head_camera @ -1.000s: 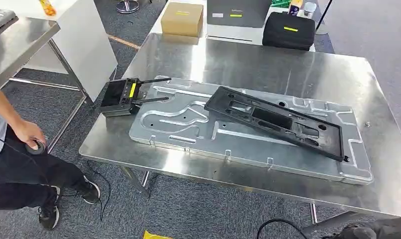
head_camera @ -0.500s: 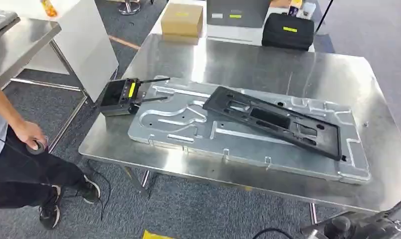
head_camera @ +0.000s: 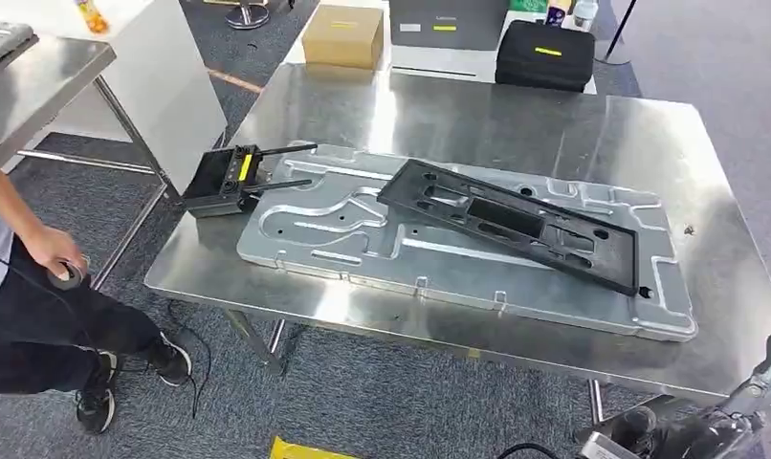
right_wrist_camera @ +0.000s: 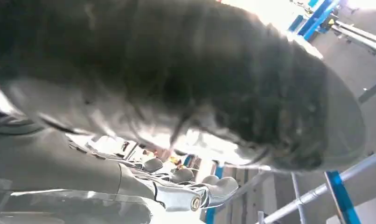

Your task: Take the parts from the cabinet and place them on the table.

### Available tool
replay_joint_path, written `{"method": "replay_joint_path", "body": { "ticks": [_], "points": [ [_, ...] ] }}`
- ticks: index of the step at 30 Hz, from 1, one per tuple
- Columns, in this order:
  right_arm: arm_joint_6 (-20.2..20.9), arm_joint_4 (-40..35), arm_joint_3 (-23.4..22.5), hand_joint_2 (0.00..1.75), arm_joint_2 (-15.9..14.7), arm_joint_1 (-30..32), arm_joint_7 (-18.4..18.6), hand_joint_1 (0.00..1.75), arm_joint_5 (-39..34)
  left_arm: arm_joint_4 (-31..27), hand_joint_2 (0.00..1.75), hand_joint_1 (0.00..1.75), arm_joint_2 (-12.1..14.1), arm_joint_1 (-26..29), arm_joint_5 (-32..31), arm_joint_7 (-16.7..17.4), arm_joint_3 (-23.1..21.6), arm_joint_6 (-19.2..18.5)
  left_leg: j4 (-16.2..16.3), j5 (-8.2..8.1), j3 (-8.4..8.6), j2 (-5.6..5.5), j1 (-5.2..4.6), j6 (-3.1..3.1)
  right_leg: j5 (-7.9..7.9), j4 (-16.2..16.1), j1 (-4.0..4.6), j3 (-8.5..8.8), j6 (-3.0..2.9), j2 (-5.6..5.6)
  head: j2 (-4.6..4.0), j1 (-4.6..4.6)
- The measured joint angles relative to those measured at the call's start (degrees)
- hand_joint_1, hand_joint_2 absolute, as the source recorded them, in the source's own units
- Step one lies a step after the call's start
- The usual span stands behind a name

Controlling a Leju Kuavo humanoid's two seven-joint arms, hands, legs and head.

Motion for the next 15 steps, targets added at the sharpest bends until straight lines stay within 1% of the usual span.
{"method": "replay_joint_path", "body": {
  "ticks": [1, 2, 3, 4, 5, 6, 7, 8, 9, 10, 11, 12, 13, 14, 15],
  "points": [
    [0.00, 0.09, 0.04, 0.00, -0.02, -0.01, 0.00, 0.00, -0.02, 0.00, 0.00, 0.00, 0.00, 0.00, 0.00, 0.07, 0.00, -0.04, 0.13, 0.05, -0.19, -0.01, -0.12, 0.10, 0.26, -0.08, -0.14, -0.07, 0.40, -0.05, 0.00, 0.00],
    [0.00, 0.20, 0.07, 0.00, -0.06, 0.00, 0.00, 0.00, -0.15, 0.02, 0.00, 0.00, 0.02, 0.10, -0.02, 0.24, 0.00, -0.04, 0.17, 0.24, -0.29, -0.05, -0.22, 0.38, 0.53, -0.28, -0.24, -0.04, 0.77, -0.05, 0.00, 0.00],
    [0.00, 0.22, 0.07, 0.00, -0.09, 0.01, 0.00, 0.00, -0.33, 0.00, 0.00, 0.00, 0.04, 0.20, -0.02, 0.26, 0.00, -0.07, -0.10, 0.71, -0.39, -0.04, -0.12, 0.75, 0.86, -0.45, -0.14, -0.04, 1.21, -0.02, 0.00, 0.00],
    [0.00, 0.22, 0.09, 0.00, -0.13, 0.03, 0.00, 0.00, -0.50, 0.02, 0.00, 0.00, 0.02, 0.15, -0.04, 0.28, 0.00, -0.07, -0.65, 1.47, -0.45, 0.23, 0.36, 1.18, 0.36, 0.11, -0.38, -0.32, 1.47, 0.08, 0.00, -0.02],
    [0.00, 0.22, 0.09, 0.00, -0.15, 0.11, 0.00, 0.00, -0.70, 0.02, 0.00, 0.00, 0.02, 0.02, -0.09, 0.26, 0.02, -0.11, -0.65, 1.83, -0.71, 0.32, 0.29, 1.69, -1.86, 1.87, -0.39, -1.12, 1.65, 0.15, 0.00, 0.13],
    [0.00, 0.24, 0.09, 0.00, -0.20, 0.12, 0.00, 0.00, -0.77, 0.00, 0.00, 0.00, 0.02, -0.06, -0.09, 0.26, 0.02, -0.15, -0.63, 2.12, -1.15, 0.38, 0.28, 2.05, -4.60, 5.23, -0.47, -2.48, 1.81, 0.19, 0.00, 0.09],
    [0.00, 0.30, 0.09, 0.00, -0.28, 0.14, 0.00, 0.00, -0.83, 0.00, 0.00, 0.00, 0.02, -0.03, -0.09, 0.26, 0.00, -0.22, -0.58, 2.41, -1.62, 0.47, 0.21, 2.16, -7.30, 9.80, -0.58, -4.20, 2.05, 0.18, 0.00, 0.09],
    [0.00, 0.42, 0.09, 0.00, -0.35, 0.15, 0.00, 0.00, -0.87, 0.02, 0.00, 0.00, 0.02, 0.07, -0.09, 0.26, 0.02, -0.22, -0.49, 2.63, -2.08, 0.55, 0.15, 2.16, -9.20, 13.91, -0.61, -5.68, 2.24, 0.18, 0.00, 0.09],
    [-0.02, 0.50, 0.09, 0.00, -0.37, 0.20, 0.00, 0.00, -0.90, 0.02, 0.00, 0.00, 0.04, 0.17, -0.09, 0.28, 0.02, -0.22, -0.37, 2.83, -2.51, 0.60, 0.14, 2.12, -9.95, 16.50, -0.63, -6.42, 2.39, 0.17, 0.00, 0.09],
    [0.00, 0.55, 0.09, 0.00, -0.39, 0.25, 0.00, 0.00, -0.92, 0.02, 0.00, 0.00, 0.07, 0.21, -0.09, 0.28, 0.02, -0.22, -0.24, 2.95, -2.85, 0.62, 0.14, 2.06, -9.32, 16.30, -0.68, -5.83, 2.46, 0.17, 0.00, 0.09],
    [-0.02, 0.57, 0.09, 0.00, -0.42, 0.26, 0.00, 0.00, -0.92, 0.02, 0.00, 0.00, 0.07, 0.22, -0.09, 0.28, 0.02, -0.22, -0.02, 3.03, -3.10, 0.61, 0.14, 1.95, -7.48, 13.17, -0.73, -3.67, 2.44, 0.16, 0.00, 0.09],
    [0.00, 0.57, 0.09, 0.00, -0.42, 0.24, 0.00, 0.00, -0.92, 0.02, 0.00, 0.00, 0.04, 0.20, -0.09, 0.26, 0.02, -0.24, 0.21, 3.03, -3.25, 0.60, 0.15, 1.94, -5.19, 8.23, -0.74, -0.56, 2.33, 0.15, 0.00, 0.11],
    [0.00, 0.57, 0.09, 0.00, -0.44, 0.24, 0.00, 0.00, -0.98, 0.02, 0.00, 0.00, 0.04, 0.18, -0.09, 0.26, 0.02, -0.24, 0.53, 3.02, -3.35, 0.58, 0.15, 1.89, -3.26, 3.07, -0.73, 2.54, 2.13, 0.15, 0.00, 0.09],
    [-0.02, 0.57, 0.09, 0.00, -0.44, 0.16, 0.00, 0.00, -1.20, 0.02, 0.00, 0.00, 0.04, 0.17, -0.09, 0.26, 0.02, -0.24, 0.71, 3.03, -3.55, 0.58, 0.11, 1.71, -3.92, -0.22, -0.64, 4.10, 1.76, 0.16, 0.00, 0.09],
    [-0.02, 0.55, 0.09, 0.00, -0.46, 0.22, 0.00, 0.00, -1.51, 0.02, 0.00, 0.00, 0.04, 0.10, -0.09, 0.26, 0.02, -0.24, 1.23, 2.95, -3.84, 0.57, -0.29, 1.30, -3.63, -0.78, -0.28, 4.11, 1.51, 0.16, 0.00, 0.06]
  ]
}}
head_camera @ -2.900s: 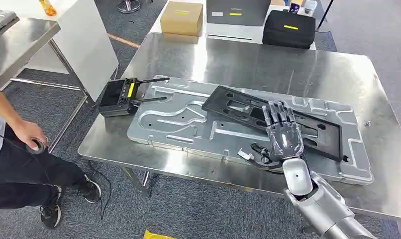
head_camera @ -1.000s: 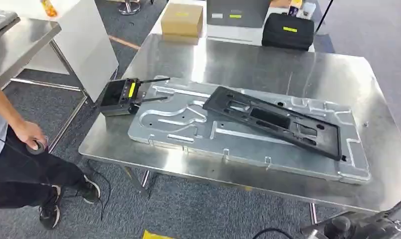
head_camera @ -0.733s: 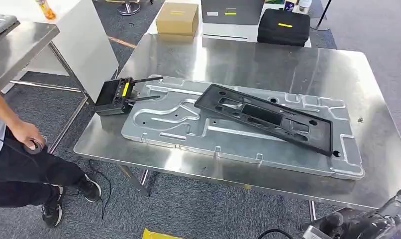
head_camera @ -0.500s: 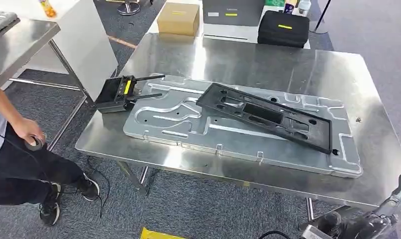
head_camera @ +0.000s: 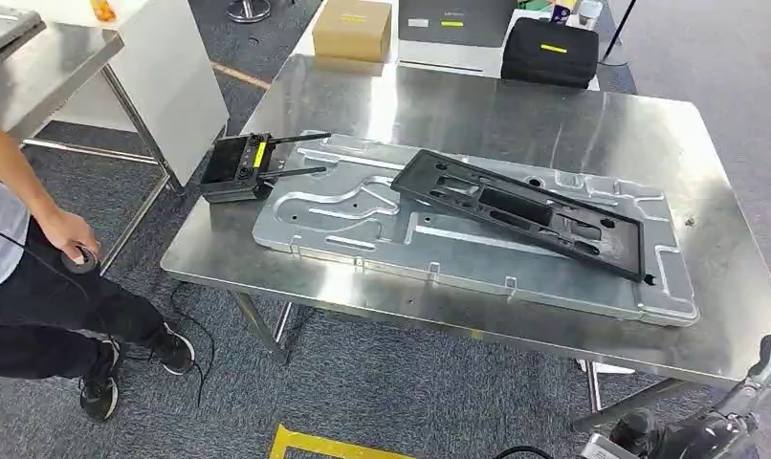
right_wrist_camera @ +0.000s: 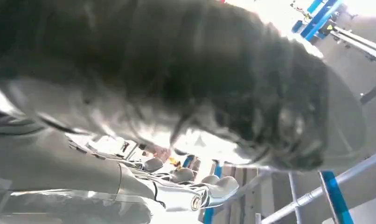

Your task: Take the parts from the cabinet and place them on the table.

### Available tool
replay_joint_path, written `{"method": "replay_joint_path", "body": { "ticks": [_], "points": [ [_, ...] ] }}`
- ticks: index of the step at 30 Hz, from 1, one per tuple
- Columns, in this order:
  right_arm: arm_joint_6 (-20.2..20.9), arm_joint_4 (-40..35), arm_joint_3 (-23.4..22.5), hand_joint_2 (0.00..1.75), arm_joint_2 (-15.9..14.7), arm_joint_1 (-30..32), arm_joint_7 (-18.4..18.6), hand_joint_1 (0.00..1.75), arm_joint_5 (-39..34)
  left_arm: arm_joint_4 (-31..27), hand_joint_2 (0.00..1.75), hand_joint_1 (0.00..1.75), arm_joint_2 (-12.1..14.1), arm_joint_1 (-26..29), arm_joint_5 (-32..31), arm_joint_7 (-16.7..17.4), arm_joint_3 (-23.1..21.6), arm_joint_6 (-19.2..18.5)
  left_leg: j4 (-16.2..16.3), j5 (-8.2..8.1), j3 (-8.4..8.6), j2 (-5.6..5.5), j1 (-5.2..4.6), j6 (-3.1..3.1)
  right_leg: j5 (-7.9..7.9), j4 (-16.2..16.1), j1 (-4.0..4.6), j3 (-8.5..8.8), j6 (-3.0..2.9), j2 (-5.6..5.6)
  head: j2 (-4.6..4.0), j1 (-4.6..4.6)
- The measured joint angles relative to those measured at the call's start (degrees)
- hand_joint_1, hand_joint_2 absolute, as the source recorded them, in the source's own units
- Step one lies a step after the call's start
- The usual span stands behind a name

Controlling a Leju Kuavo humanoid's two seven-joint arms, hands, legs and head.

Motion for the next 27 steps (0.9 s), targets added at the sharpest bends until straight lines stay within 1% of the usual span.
{"method": "replay_joint_path", "body": {
  "ticks": [1, 2, 3, 4, 5, 6, 8, 9, 10, 11, 12, 13, 14, 15, 16, 17, 18, 19, 20, 21, 22, 23, 24, 25, 26, 27],
  "points": [
    [0.00, -0.04, 0.02, 0.00, -0.02, 0.08, 0.00, 0.00, -0.52, -0.02, 0.00, 0.00, 0.02, -0.03, 0.07, -0.02, 0.00, 0.00, -0.19, 0.27, -0.12, 0.01, 0.08, -0.42, 0.11, 0.23, 0.05, -0.30, -0.25, 0.02, 0.00, -0.02],
    [0.00, -0.04, 0.02, 0.00, -0.02, 0.23, 0.02, 0.00, -1.02, -0.02, 0.00, 0.00, 0.00, -0.02, 0.09, -0.02, 0.00, -0.02, -0.27, 0.40, -0.16, 0.02, 0.15, -0.71, 0.23, 0.28, 0.17, -0.44, -0.48, 0.06, 0.00, -0.02],
    [0.00, -0.09, 0.02, 0.00, -0.02, 0.35, 0.02, 0.00, -1.52, -0.02, 0.00, 0.00, 0.00, -0.01, 0.11, -0.04, 0.00, -0.02, -0.46, 0.64, -0.15, 0.03, 0.19, -1.10, 0.46, 0.14, 0.23, -0.51, -0.89, 0.06, 0.00, 0.02],
    [0.00, -0.11, 0.02, 0.00, -0.02, 0.43, 0.08, 0.00, -1.92, -0.02, 0.00, 0.00, 0.02, 0.00, 0.11, -0.07, 0.02, -0.02, -0.06, 0.32, -0.29, -0.02, 0.12, -1.40, 1.08, -0.52, -0.49, -0.47, -1.56, -0.06, 0.00, 0.00],
    [0.00, -0.15, 0.02, 0.00, -0.07, 0.44, 0.09, 0.00, -2.05, -0.02, 0.00, 0.00, 0.04, 0.02, 0.11, -0.07, 0.02, -0.02, 0.98, -1.02, -0.83, -0.13, 0.30, -1.72, 1.37, -0.70, -0.42, -0.61, -1.81, -0.18, 0.00, -0.02],
    [0.00, -0.20, 0.02, 0.00, -0.07, 0.49, 0.11, 0.00, -2.27, -0.02, 0.00, 0.00, 0.04, 0.04, 0.13, -0.04, 0.02, -0.02, 3.63, -3.45, -1.77, -0.16, 0.37, -1.98, 1.63, -0.69, -0.45, -0.90, -2.24, -0.24, 0.00, -0.18],
    [0.00, -0.20, 0.04, 0.00, -0.18, 0.86, 0.15, 0.00, -2.51, -0.02, 0.00, 0.00, 0.04, 0.11, 0.15, 0.04, 0.04, 0.04, 12.61, -8.68, -5.19, -0.15, 0.62, -2.40, 2.06, -0.65, -0.36, -1.67, -2.34, -0.39, 0.00, -0.17],
    [0.00, -0.17, 0.04, 0.00, -0.22, 0.95, 0.15, 0.00, -2.60, -0.02, 0.00, 0.00, 0.04, 0.16, 0.15, 0.07, 0.04, 0.07, 15.79, -9.82, -6.29, -0.14, 0.69, -2.55, 2.32, -0.51, -0.35, -2.09, -2.30, -0.42, 0.00, -0.15],
    [0.02, -0.17, 0.04, 0.00, -0.24, 0.97, 0.13, 0.00, -2.80, 0.00, 0.00, 0.00, 0.04, 0.22, 0.15, 0.09, 0.04, 0.13, 16.44, -9.48, -6.17, -0.12, 0.77, -2.61, 2.52, -0.35, -0.37, -2.50, -2.18, -0.41, 0.00, -0.17],
    [0.00, -0.17, 0.04, 0.00, -0.24, 1.00, 0.09, 0.00, -3.03, -0.02, 0.00, 0.00, 0.04, 0.25, 0.15, 0.07, 0.04, 0.20, 14.45, -8.04, -4.81, -0.12, 0.86, -2.63, 2.66, -0.16, -0.42, -2.84, -2.03, -0.40, 0.00, -0.17],
    [0.00, -0.17, 0.04, 0.00, -0.26, 1.07, -0.02, 0.00, -3.23, -0.02, 0.00, 0.00, 0.07, 0.23, 0.15, 0.07, 0.04, 0.20, 10.13, -5.82, -2.16, -0.12, 0.93, -2.59, 2.76, 0.13, -0.50, -3.15, -1.88, -0.38, 0.00, -0.17],
    [0.00, -0.20, 0.04, 0.00, -0.26, 1.10, -0.11, 0.00, -3.47, -0.02, 0.00, 0.00, 0.07, 0.18, 0.17, 0.07, 0.04, 0.22, 4.50, -3.53, 1.10, -0.12, 0.97, -2.52, 2.83, 0.45, -0.58, -3.42, -1.75, -0.38, 0.00, -0.17],
    [0.00, -0.20, 0.04, 0.00, -0.26, 1.10, -0.18, 0.00, -3.69, 0.00, 0.00, 0.00, 0.07, 0.11, 0.20, 0.02, 0.04, 0.22, -0.13, -3.46, 3.34, -0.24, 1.05, -2.44, 2.92, 0.82, -0.55, -3.66, -1.46, -0.38, 0.00, -0.17],
    [0.02, -0.20, 0.04, 0.00, -0.26, 1.10, -0.20, 0.00, -3.85, -0.02, 0.00, 0.00, 0.05, 0.06, 0.20, 0.00, 0.04, 0.22, -0.32, -3.21, 3.10, -0.28, 0.55, -2.12, 3.02, 1.10, -0.17, -3.86, -1.02, -0.34, 0.00, -0.16],
    [0.00, -0.22, 0.04, 0.00, -0.26, 1.11, -0.31, 0.00, -3.85, -0.02, 0.00, 0.00, 0.07, 0.08, 0.20, -0.04, 0.07, 0.22, -0.24, -3.00, 2.86, -0.35, 0.66, -1.68, 3.27, 0.98, -0.25, -3.93, -0.66, -0.32, 0.00, -0.09],
    [0.00, -0.22, 0.07, 0.00, -0.26, 1.11, -0.31, 0.00, -3.85, -0.02, 0.00, 0.00, 0.07, 0.17, 0.20, -0.04, 0.09, 0.22, -0.20, -2.81, 2.73, -0.38, 0.58, -1.38, 3.55, 0.81, -0.17, -3.93, -0.25, -0.31, 0.00, -0.11],
    [0.00, -0.22, 0.07, 0.00, -0.26, 1.18, -0.31, 0.00, -3.91, 0.00, 0.00, 0.00, 0.09, 0.22, 0.20, -0.04, 0.09, 0.22, -0.18, -2.57, 2.66, -0.38, 0.29, -1.00, 3.90, 0.55, -0.40, -3.86, 0.28, -0.31, 0.00, -0.13],
    [0.00, -0.22, 0.07, 0.00, -0.26, 1.20, -0.31, 0.00, -3.95, 0.00, 0.00, 0.00, 0.07, 0.22, 0.20, -0.04, 0.09, 0.22, -0.63, -2.01, 2.43, -0.34, 0.39, -0.42, 4.19, 0.51, -0.44, -3.97, 0.71, -0.25, 0.00, -0.13],
    [0.00, -0.22, 0.07, 0.00, -0.28, 1.28, -0.31, 0.00, -4.02, -0.02, 0.00, 0.00, 0.04, 0.09, 0.20, -0.04, 0.11, 0.22, -0.85, -1.42, 2.25, -0.04, 0.67, 0.11, 3.49, 1.15, -0.69, -4.25, 0.87, -0.19, 0.00, -0.11],
    [0.00, -0.26, 0.07, 0.00, -0.33, 1.34, -0.33, 0.00, -4.09, -0.02, 0.00, 0.00, 0.04, -0.03, 0.20, -0.04, 0.11, 0.22, -0.95, -0.96, 1.87, -0.05, 0.66, 0.58, 0.83, 3.19, -0.67, -5.27, 1.09, -0.15, 0.00, -0.04],
    [0.00, -0.26, 0.07, 0.00, -0.39, 1.34, -0.37, 0.00, -4.24, -0.02, 0.00, 0.00, 0.04, -0.07, 0.20, -0.04, 0.11, 0.22, -0.92, -0.58, 1.33, -0.02, 0.59, 0.88, -2.07, 6.83, -0.67, -6.63, 1.27, -0.11, 0.00, -0.09],
    [0.00, -0.26, 0.07, 0.00, -0.46, 1.36, -0.39, 0.00, -4.50, 0.00, 0.00, 0.00, 0.04, -0.04, 0.22, -0.11, 0.13, 0.20, -0.82, -0.21, 0.77, 0.03, 0.46, 0.98, -4.77, 11.40, -0.69, -8.24, 1.44, -0.12, 0.00, -0.09],
    [0.00, -0.26, 0.07, 0.00, -0.48, 1.40, -0.59, 0.00, -4.65, 0.00, 0.00, 0.00, 0.07, 0.05, 0.26, -0.11, 0.17, 0.17, -0.75, 0.11, 0.20, 0.10, 0.27, 1.07, -6.61, 15.37, -0.68, -9.52, 1.51, -0.12, 0.00, -0.09],
    [0.00, -0.26, 0.07, 0.00, -0.50, 1.45, -0.72, 0.00, -4.74, -0.02, 0.00, 0.00, 0.11, 0.12, 0.28, -0.13, 0.22, 0.17, -0.60, 0.38, -0.36, 0.12, 0.11, 1.06, -7.09, 17.42, -0.67, -9.84, 1.48, -0.12, 0.00, -0.09],
    [0.00, -0.26, 0.07, 0.00, -0.52, 1.54, -0.87, 0.00, -4.98, -0.02, 0.00, 0.00, 0.15, 0.15, 0.35, -0.13, 0.28, 0.13, -0.45, 0.59, -0.80, 0.12, -0.05, 1.09, -6.39, 16.59, -0.64, -8.83, 1.32, -0.12, 0.00, -0.09],
    [0.00, -0.26, 0.07, 0.00, -0.55, 1.62, -0.98, 0.00, -5.07, -0.02, 0.00, 0.00, 0.20, 0.15, 0.42, -0.13, 0.31, 0.09, -0.34, 0.75, -1.09, 0.11, -0.20, 1.11, -4.74, 13.50, -0.52, -6.58, 1.00, -0.11, 0.00, -0.11]
  ]
}}
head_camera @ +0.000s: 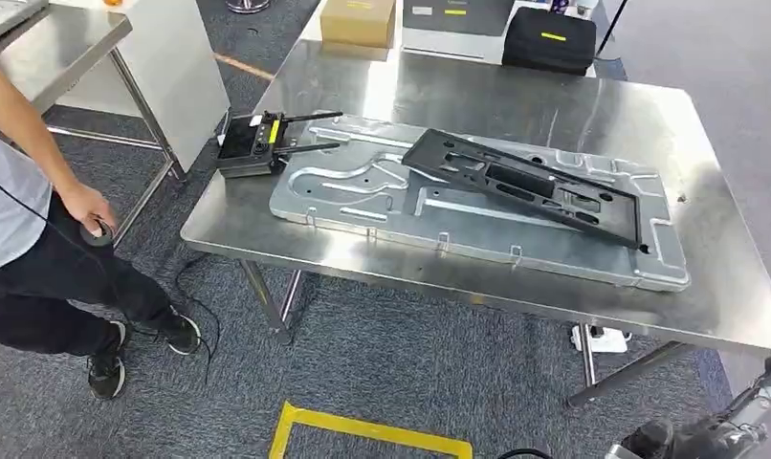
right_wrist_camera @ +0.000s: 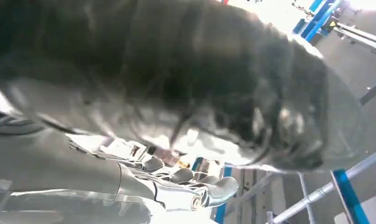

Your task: Take the parts from the cabinet and place them on the table.

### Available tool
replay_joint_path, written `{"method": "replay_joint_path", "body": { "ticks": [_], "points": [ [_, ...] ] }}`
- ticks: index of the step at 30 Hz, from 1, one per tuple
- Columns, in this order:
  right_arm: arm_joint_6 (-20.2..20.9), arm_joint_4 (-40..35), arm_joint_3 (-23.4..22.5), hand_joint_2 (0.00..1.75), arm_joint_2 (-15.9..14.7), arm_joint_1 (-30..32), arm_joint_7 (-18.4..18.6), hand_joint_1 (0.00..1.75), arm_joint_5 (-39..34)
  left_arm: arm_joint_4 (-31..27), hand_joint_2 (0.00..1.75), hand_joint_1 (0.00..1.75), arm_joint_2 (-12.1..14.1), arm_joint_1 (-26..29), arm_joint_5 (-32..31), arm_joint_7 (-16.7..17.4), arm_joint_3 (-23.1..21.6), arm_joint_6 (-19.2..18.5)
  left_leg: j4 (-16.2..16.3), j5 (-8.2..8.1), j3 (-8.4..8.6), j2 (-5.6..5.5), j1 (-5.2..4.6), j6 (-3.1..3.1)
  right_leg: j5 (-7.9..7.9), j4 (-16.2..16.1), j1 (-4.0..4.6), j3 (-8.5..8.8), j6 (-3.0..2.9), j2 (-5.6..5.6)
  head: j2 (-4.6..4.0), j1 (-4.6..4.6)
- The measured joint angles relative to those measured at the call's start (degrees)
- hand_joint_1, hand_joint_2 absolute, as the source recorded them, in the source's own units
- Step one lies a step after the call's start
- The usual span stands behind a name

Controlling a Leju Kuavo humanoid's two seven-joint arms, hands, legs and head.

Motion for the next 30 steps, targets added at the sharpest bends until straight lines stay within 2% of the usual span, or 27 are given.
{"method": "replay_joint_path", "body": {
  "ticks": [1, 2, 3, 5, 7, 8, 9, 10, 12, 13, 14, 15, 17, 18, 19, 20, 22, 23, 24, 25, 27, 28, 29, 30],
  "points": [
    [0.00, -0.02, 0.00, 0.00, 0.00, 0.01, -0.16, 0.00, -0.22, 0.02, 0.00, 0.00, 0.00, 0.01, 0.18, -0.04, 0.02, -0.07, 0.00, 0.20, -0.16, -0.06, -0.18, -0.05, 2.27, -5.50, 0.29, 3.56, -0.54, 0.00, 0.00, 0.04],
    [0.00, -0.15, 0.00, 0.00, 0.00, 0.00, -0.26, 0.00, -0.52, 0.00, 0.00, 0.00, 0.02, 0.01, 0.26, -0.09, 0.04, -0.07, 0.00, 0.43, -0.18, -0.09, -0.29, -0.12, 4.01, -11.12, 0.70, 7.11, -1.34, 0.03, 0.00, 0.02],
    [0.00, -0.35, 0.00, 0.00, 0.00, 0.01, -0.31, 0.00, -0.79, 0.00, 0.00, 0.00, -0.02, 0.02, 0.28, -0.11, 0.04, -0.09, 0.05, 0.61, -0.32, -0.04, -0.42, -0.34, 3.14, -14.12, 0.96, 8.39, -2.07, -0.13, 0.00, -0.02],
    [0.00, -0.59, 0.00, 0.00, 0.00, 0.14, -0.68, 0.00, -1.46, 0.00, 0.00, 0.00, 0.11, -0.02, 0.35, -0.11, 0.13, -0.13, 0.14, 1.02, -0.59, 0.08, -0.29, -0.99, 4.02, -14.19, 1.30, 7.94, -2.19, -0.27, 0.00, -0.04],
    [0.00, -0.65, 0.00, 0.00, 0.00, 0.39, -0.81, 0.00, -1.92, 0.00, 0.00, 0.00, 0.13, 0.00, 0.39, -0.11, 0.17, -0.15, -0.23, 1.60, -0.52, 0.17, -0.25, -1.73, 4.77, -14.69, 1.33, 7.84, -2.78, -0.20, 0.00, 0.00],
    [0.00, -0.72, 0.00, 0.00, 0.00, 0.39, -0.88, 0.00, -2.03, 0.00, 0.00, 0.00, 0.22, 0.00, 0.52, -0.11, 0.26, -0.11, 0.36, 1.04, -0.80, 0.08, -0.21, -2.05, 5.71, -15.55, 0.50, 7.99, -2.94, -0.49, 0.00, 0.02],
    [0.00, -0.74, 0.00, 0.00, 0.00, 0.34, -0.90, 0.00, -2.08, 0.00, 0.00, 0.00, 0.28, -0.02, 0.57, -0.11, 0.44, -0.04, 1.82, -0.96, -1.49, -0.12, -0.20, -2.39, 6.12, -15.80, 0.52, 7.64, -3.43, -0.52, 0.00, 0.00],
    [0.00, -0.72, 0.00, 0.00, 0.00, 0.38, -0.90, 0.00, -2.25, 0.00, 0.00, 0.00, 0.31, 0.00, 0.72, -0.11, 0.63, -0.04, 5.08, -3.68, -2.77, -0.19, 0.02, -2.68, 6.47, -15.79, 0.50, 7.11, -3.62, -0.57, 0.00, -0.05],
    [0.00, -0.72, 0.00, 0.00, 0.00, 0.49, -0.90, 0.00, -2.43, 0.00, 0.00, 0.00, 0.42, 0.06, 0.74, -0.11, 0.96, -0.07, 13.91, -8.51, -6.01, -0.18, 0.49, -3.40, 7.13, -15.48, 0.50, 5.86, -3.49, -0.59, 0.00, -0.05],
    [0.00, -0.72, 0.00, 0.00, 0.00, 0.51, -0.90, 0.00, -2.43, 0.00, 0.00, 0.00, 0.41, 0.10, 0.77, -0.11, 1.03, -0.07, 16.65, -9.43, -6.69, -0.17, 0.72, -3.74, 7.42, -15.19, 0.45, 5.18, -3.35, -0.60, 0.00, -0.04],
    [0.00, -0.72, 0.00, 0.00, 0.00, 0.52, -0.88, 0.00, -2.43, 0.00, 0.00, 0.00, 0.50, 0.12, 0.77, -0.11, 1.09, -0.07, 16.40, -8.91, -5.97, -0.15, 0.97, -4.01, 7.62, -14.83, 0.32, 4.55, -3.12, -0.60, 0.00, -0.05],
    [0.00, -0.72, 0.00, 0.00, 0.00, 0.53, -0.85, 0.00, -2.45, 0.00, 0.00, 0.00, 0.55, 0.12, 0.79, -0.11, 1.11, -0.07, 13.63, -7.41, -3.97, -0.13, 1.21, -4.25, 7.76, -14.41, 0.17, 4.02, -2.91, -0.60, 0.00, -0.05],
    [0.00, -0.72, 0.00, 0.00, 0.00, 0.54, -0.83, 0.00, -2.45, 0.00, 0.00, 0.00, 0.70, 0.03, 0.85, -0.15, 1.16, -0.07, 2.93, -3.49, 2.85, -0.11, 1.72, -4.73, 7.86, -13.19, -0.21, 2.96, -2.46, -0.57, 0.00, -0.05],
    [0.00, -0.72, 0.00, 0.00, 0.00, 0.53, -0.83, 0.00, -2.47, 0.02, 0.00, 0.00, 0.70, -0.11, 0.87, -0.15, 1.16, -0.09, 0.56, -4.63, 3.74, -0.30, 1.64, -4.53, 7.86, -12.58, -0.15, 2.48, -2.00, -0.54, 0.00, -0.07],
    [0.00, -0.72, 0.00, 0.00, 0.00, 0.58, -0.83, 0.00, -2.58, 0.00, 0.00, 0.00, 0.72, -0.03, 0.87, -0.20, 1.16, -0.11, 0.31, -3.72, 3.44, -0.79, 1.25, -3.75, 7.78, -12.15, 0.09, 2.36, -1.56, -0.50, 0.00, 0.04],
    [0.00, -0.72, 0.00, 0.00, 0.00, 0.59, -0.94, 0.00, -2.58, 0.02, 0.00, 0.00, 0.74, 0.05, 0.90, -0.15, 1.20, -0.11, 0.68, -3.60, 3.29, -0.74, 1.29, -3.18, 8.11, -12.40, 0.22, 2.40, -1.12, -0.51, 0.02, 0.02],
    [0.00, -0.72, 0.00, 0.00, 0.00, 0.77, -0.92, 0.00, -2.65, 0.00, 0.00, 0.00, 0.85, 0.02, 0.94, -0.15, 1.33, -0.13, 0.68, -3.01, 3.02, -0.74, 0.90, -2.21, 8.88, -12.95, -0.15, 2.45, -0.12, -0.46, 0.00, 0.02],
    [0.00, -0.72, 0.00, 0.00, 0.00, 0.83, -0.92, 0.00, -2.67, 0.00, 0.00, 0.00, 0.85, 0.00, 0.94, -0.15, 1.40, -0.13, 0.22, -2.29, 2.67, -0.61, 1.23, -1.52, 8.82, -12.76, -0.30, 2.14, 0.24, -0.40, 0.00, 0.09],
    [0.00, -0.72, 0.00, 0.00, 0.00, 0.95, -0.92, 0.00, -2.67, 0.00, 0.00, 0.00, 0.85, -0.06, 0.92, -0.13, 1.42, -0.13, 0.21, -1.87, 2.61, -0.47, 1.26, -1.13, 7.38, -11.84, -0.34, 1.75, 0.41, -0.29, 0.00, 0.11],
    [0.00, -0.72, 0.00, 0.00, 0.00, 0.96, -0.94, 0.00, -2.67, 0.00, 0.00, 0.00, 0.85, -0.10, 0.92, -0.11, 1.42, -0.11, 0.21, -1.50, 1.99, -0.44, 1.25, -0.72, 4.43, -9.04, -0.36, 0.60, 0.47, -0.26, 0.00, 0.15],
    [0.00, -0.72, 0.00, 0.00, 0.00, 1.06, -0.92, 0.00, -2.82, 0.00, 0.00, 0.00, 0.87, 0.00, 0.92, 0.04, 1.46, -0.11, 0.26, -0.67, 0.81, -0.34, 1.04, -0.51, -1.28, 0.16, -0.31, -2.65, 0.65, -0.17, 0.00, 0.13],
    [0.00, -0.72, 0.00, 0.00, 0.00, 1.16, -0.92, 0.00, -2.86, 0.02, 0.00, 0.00, 0.87, 0.07, 0.92, 0.04, 1.49, -0.11, 0.30, -0.31, 0.22, -0.29, 0.88, -0.45, -2.52, 3.47, -0.31, -3.54, 0.64, -0.16, 0.00, 0.11],
    [0.00, -0.72, 0.00, 0.00, 0.00, 1.27, -0.90, 0.00, -2.91, 0.00, 0.00, 0.00, 0.90, 0.13, 0.94, 0.04, 1.51, -0.11, 0.31, 0.00, -0.19, -0.29, 0.76, -0.47, -2.27, 3.92, -0.30, -3.07, 0.50, -0.16, 0.00, 0.11],
    [0.00, -0.72, 0.00, 0.00, 0.00, 1.33, -0.90, 0.00, -2.95, 0.00, 0.00, 0.00, 0.92, 0.15, 0.96, 0.04, 1.53, -0.11, 0.31, 0.29, -0.53, -0.29, 0.65, -0.52, -1.05, 1.86, -0.24, -1.38, 0.27, -0.15, 0.00, 0.11]
  ]
}}
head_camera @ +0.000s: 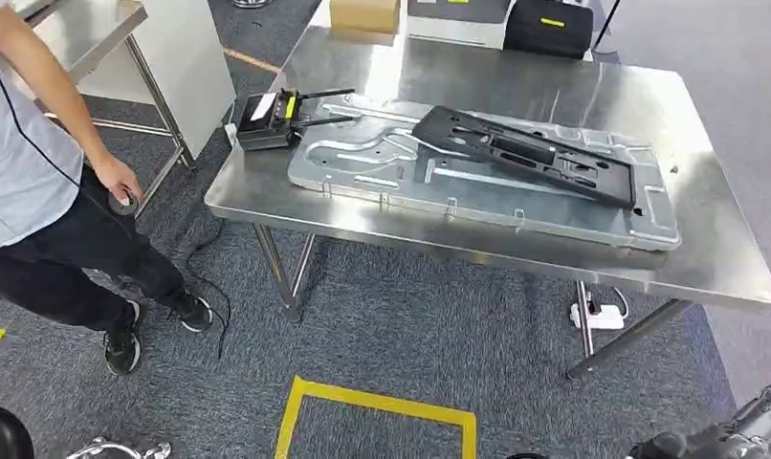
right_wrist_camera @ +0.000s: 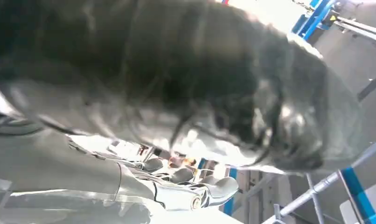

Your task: Take the parts from the cabinet and place them on the table.

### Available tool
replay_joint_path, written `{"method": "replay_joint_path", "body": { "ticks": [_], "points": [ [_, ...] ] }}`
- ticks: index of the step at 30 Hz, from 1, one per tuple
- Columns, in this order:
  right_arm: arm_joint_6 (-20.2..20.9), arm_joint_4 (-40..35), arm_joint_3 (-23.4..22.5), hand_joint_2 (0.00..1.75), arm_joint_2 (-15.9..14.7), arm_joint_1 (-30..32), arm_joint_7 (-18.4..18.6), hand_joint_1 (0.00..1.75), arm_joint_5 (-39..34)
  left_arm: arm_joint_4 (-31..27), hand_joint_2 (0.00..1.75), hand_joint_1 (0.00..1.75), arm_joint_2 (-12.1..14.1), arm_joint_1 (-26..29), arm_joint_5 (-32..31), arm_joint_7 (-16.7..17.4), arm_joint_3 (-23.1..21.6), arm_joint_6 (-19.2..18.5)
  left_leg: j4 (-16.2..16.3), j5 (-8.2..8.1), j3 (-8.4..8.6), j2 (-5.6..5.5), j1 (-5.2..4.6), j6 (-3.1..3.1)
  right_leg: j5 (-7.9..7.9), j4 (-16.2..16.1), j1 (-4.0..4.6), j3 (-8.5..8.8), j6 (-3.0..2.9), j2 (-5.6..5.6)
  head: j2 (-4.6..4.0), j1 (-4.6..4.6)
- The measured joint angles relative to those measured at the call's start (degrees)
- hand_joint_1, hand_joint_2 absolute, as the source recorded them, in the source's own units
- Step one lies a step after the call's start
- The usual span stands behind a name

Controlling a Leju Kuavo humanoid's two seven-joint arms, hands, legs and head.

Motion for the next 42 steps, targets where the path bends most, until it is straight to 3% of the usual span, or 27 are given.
{"method": "replay_joint_path", "body": {
  "ticks": [2, 3, 4, 7, 8, 9, 10, 12, 13, 14, 15, 18, 19, 23, 24, 26, 28, 29, 30, 31, 33, 34, 37, 38, 39, 40, 42],
  "points": [
    [0.00, 0.00, 0.00, 0.00, 0.00, -0.01, 0.00, 0.00, -0.09, 0.00, 0.00, 0.00, 0.02, -0.03, 0.07, -0.02, 0.04, -0.02, 0.00, 0.51, -0.36, -0.08, -0.22, -0.16, 4.02, -10.22, 0.34, 6.77, -0.91, 0.04, 0.00, 0.02],
    [0.00, -0.02, 0.00, 0.00, 0.00, -0.02, 0.00, 0.00, -0.15, 0.00, 0.00, 0.00, -0.02, -0.06, 0.15, -0.04, 0.07, -0.02, 0.00, 0.74, -0.37, -0.06, -0.10, -0.27, 4.74, -15.05, 0.75, 9.79, -1.69, 0.03, 0.00, -0.02],
    [0.00, -0.07, 0.00, 0.00, 0.00, -0.03, 0.00, 0.00, -0.20, 0.00, 0.00, 0.00, -0.04, -0.06, 0.28, -0.04, 0.07, -0.07, 0.01, 0.95, -0.54, -0.06, -0.43, -0.65, 4.30, -16.26, 0.98, 9.96, -1.76, -0.17, 0.00, -0.02],
    [0.00, -0.17, 0.00, 0.00, 0.00, 0.22, -0.04, 0.00, -0.41, 0.02, 0.00, 0.00, -0.02, -0.12, 0.48, -0.07, 0.15, -0.20, -0.30, 1.71, -0.60, 0.19, -0.05, -1.78, 5.17, -16.34, 1.43, 9.49, -2.35, -0.06, 0.00, -0.02],
    [0.00, -0.17, 0.00, 0.00, 0.00, 0.23, -0.04, 0.00, -0.44, 0.02, 0.00, 0.00, 0.00, -0.05, 0.55, -0.07, 0.22, -0.28, -0.32, 1.90, -0.67, 0.17, -0.31, -2.24, 6.10, -17.17, 0.90, 9.32, -2.86, -0.07, 0.00, 0.02],
    [0.00, -0.17, 0.00, 0.00, 0.00, 0.24, -0.04, 0.00, -0.50, 0.00, 0.00, 0.00, 0.02, -0.05, 0.57, -0.07, 0.31, -0.33, 0.71, 0.76, -1.23, 0.03, -0.07, -2.42, 6.68, -17.60, 0.69, 9.15, -3.05, -0.44, 0.00, -0.02],
    [0.00, -0.17, 0.00, 0.00, 0.00, 0.25, -0.04, 0.00, -0.50, 0.00, 0.00, 0.00, 0.04, -0.09, 0.59, -0.09, 0.44, -0.35, 3.35, -2.18, -2.27, -0.04, -0.10, -2.60, 7.13, -17.70, 0.65, 8.67, -3.71, -0.47, 0.00, -0.09],
    [0.00, -0.17, 0.00, 0.00, 0.00, 0.41, -0.04, 0.00, -0.52, 0.02, 0.00, 0.00, 0.11, 0.00, 0.59, -0.09, 0.63, -0.39, 11.79, -7.70, -5.18, -0.04, 0.09, -3.04, 7.78, -17.57, 0.72, 7.54, -3.75, -0.50, 0.00, -0.09],
    [0.00, -0.15, 0.00, 0.00, 0.00, 0.41, -0.04, 0.00, -0.50, 0.00, 0.00, 0.00, 0.11, 0.02, 0.59, -0.09, 0.74, -0.39, 15.32, -9.41, -6.17, -0.03, 0.19, -3.27, 8.11, -17.39, 0.73, 6.96, -3.71, -0.56, 0.00, -0.07],
    [0.00, -0.15, 0.00, 0.00, 0.00, 0.43, -0.04, 0.00, -0.52, 0.02, 0.00, 0.00, 0.13, 0.04, 0.59, -0.09, 0.83, -0.39, 16.75, -9.78, -6.12, -0.02, 0.27, -3.44, 8.37, -17.16, 0.73, 6.39, -3.63, -0.58, 0.00, -0.11],
    [0.00, -0.15, 0.00, 0.00, 0.00, 0.44, -0.04, 0.00, -0.55, 0.02, 0.00, 0.00, 0.15, 0.05, 0.59, -0.09, 0.90, -0.42, 15.17, -8.85, -4.56, -0.02, 0.41, -3.56, 8.58, -16.78, 0.67, 5.76, -3.43, -0.58, 0.00, -0.09],
    [0.00, -0.15, 0.00, 0.00, 0.00, 0.55, 0.00, 0.00, -0.59, 0.00, 0.00, 0.00, 0.35, -0.08, 0.61, -0.11, 0.94, -0.48, 0.72, -4.06, 5.05, 0.00, 0.73, -3.51, 8.81, -15.20, 0.52, 4.55, -2.96, -0.55, 0.00, -0.09],
    [0.00, -0.15, 0.00, 0.00, 0.00, 0.58, 0.02, 0.00, -0.59, 0.00, 0.00, 0.00, 0.37, -0.18, 0.61, -0.09, 0.94, -0.55, -0.16, -4.88, 5.09, -0.09, 0.25, -3.01, 8.87, -14.77, 0.90, 4.09, -2.53, -0.56, 0.00, -0.09],
    [0.00, -0.15, 0.00, 0.00, 0.02, 0.94, 0.33, 0.00, -1.27, 0.00, 0.00, 0.00, 0.57, 0.05, 0.61, -0.09, 1.00, -0.61, -0.46, -3.42, 4.28, -0.28, 0.09, -1.24, 9.89, -14.94, 0.73, 3.94, -1.00, -0.49, 0.00, -0.07],
    [0.00, -0.09, 0.00, 0.00, 0.02, 1.06, 0.39, 0.00, -1.40, 0.00, 0.00, 0.00, 0.55, -0.02, 0.61, -0.09, 1.01, -0.61, -0.79, -2.79, 4.15, 0.02, 0.44, -0.60, 9.17, -14.33, 0.40, 3.72, -0.71, -0.33, 0.00, -0.04],
    [0.00, 0.04, -0.04, 0.00, 0.02, 1.14, 0.68, 0.00, -1.53, 0.02, 0.00, 0.00, 0.59, -0.10, 0.61, -0.09, 1.01, -0.61, -0.89, -2.06, 3.27, 0.07, 0.44, 0.15, 3.93, -9.04, 0.37, 1.59, -0.22, -0.15, 0.00, 0.00],
    [0.00, 0.35, -0.28, 0.00, 0.00, 1.21, 0.87, 0.00, -1.79, 0.00, 0.00, 0.00, 0.59, 0.03, 0.61, -0.09, 1.01, -0.61, -0.72, -1.34, 2.24, 0.18, 0.32, 0.17, -0.82, -0.46, 0.35, -1.44, 0.12, -0.11, 0.00, -0.02],
    [0.00, 0.55, -0.39, 0.00, 0.00, 1.29, 1.05, 0.00, -1.88, 0.00, 0.00, 0.00, 0.63, 0.09, 0.61, -0.04, 1.03, -0.59, -0.59, -0.98, 1.66, 0.20, 0.29, 0.12, -1.48, 1.81, 0.34, -1.88, 0.16, -0.11, 0.00, -0.02],
    [0.00, 0.72, -0.46, 0.00, 0.00, 1.32, 1.20, 0.00, -2.01, 0.02, 0.00, 0.00, 0.68, 0.11, 0.61, 0.00, 1.03, -0.57, -0.45, -0.71, 1.17, 0.21, 0.29, 0.07, -0.72, 1.09, 0.35, -0.88, 0.12, -0.10, 0.00, -0.02],
    [0.00, 0.90, -0.57, 0.00, 0.00, 1.31, 1.40, 0.00, -2.38, 0.02, 0.00, 0.00, 0.68, 0.11, 0.61, 0.00, 1.03, -0.55, -0.36, -0.52, 0.82, 0.20, 0.29, -0.04, 1.02, -2.17, 0.35, 1.52, -0.04, -0.10, 0.00, -0.02],
    [0.00, 1.09, -0.77, 0.00, 0.00, 1.26, 1.97, 0.00, -3.10, 0.02, 0.00, 0.00, 0.68, 0.08, 0.59, 0.00, 1.03, -0.55, -0.33, -0.11, 0.58, 0.08, 0.29, -0.42, 4.92, -12.83, 0.41, 8.36, -0.68, -0.02, 0.00, -0.02],
    [0.00, 1.14, -0.90, 0.00, -0.02, 1.20, 2.03, 0.00, -3.26, 0.00, 0.00, 0.00, 0.66, 0.08, 0.59, 0.00, 1.03, -0.55, -0.32, 0.10, 0.50, 0.09, 0.24, -0.69, 4.35, -16.41, 0.56, 10.04, -1.05, 0.09, 0.00, -0.02],
    [0.02, 1.36, -1.20, 0.00, -0.13, 1.24, 2.08, 0.00, -3.58, 0.02, 0.00, 0.00, 0.72, 0.01, 0.59, 0.00, 1.03, -0.57, -0.36, 0.73, 0.22, 0.16, 0.16, -1.69, 5.08, -16.54, 1.13, 9.53, -1.62, 0.10, 0.00, -0.04],
    [0.02, 1.44, -1.27, 0.00, -0.15, 1.24, 2.12, 0.00, -3.61, 0.00, 0.00, 0.00, 0.70, 0.01, 0.59, 0.00, 1.03, -0.57, -0.69, 1.11, 0.34, 0.16, 0.23, -2.23, 5.39, -16.58, 1.23, 9.43, -2.09, 0.12, 0.00, -0.02],
    [0.02, 1.46, -1.29, 0.00, -0.15, 1.21, 2.12, 0.00, -3.61, 0.02, 0.00, 0.00, 0.72, 0.06, 0.59, 0.00, 1.03, -0.55, -0.57, 1.14, 0.19, 0.15, 0.07, -2.63, 6.17, -17.26, 0.56, 9.33, -2.77, 0.05, 0.00, -0.04],
    [0.02, 1.53, -1.29, 0.00, -0.18, 1.16, 2.34, 0.00, -3.63, 0.00, 0.00, 0.00, 0.76, 0.03, 0.59, -0.02, 1.03, -0.55, 0.74, -0.59, -0.54, 0.02, 0.28, -2.78, 6.65, -17.47, 0.60, 9.10, -3.13, -0.23, 0.00, -0.02],
    [0.37, 2.23, -2.25, 0.00, -0.17, 0.95, 4.11, 0.00, -4.26, 0.02, 0.00, 0.00, 0.79, 0.03, 0.52, -0.04, 1.03, -0.63, 8.10, -6.33, -3.34, 0.00, 0.35, -2.97, 7.29, -17.34, 0.70, 7.99, -3.76, -0.39, 0.00, -0.22]
  ]
}}
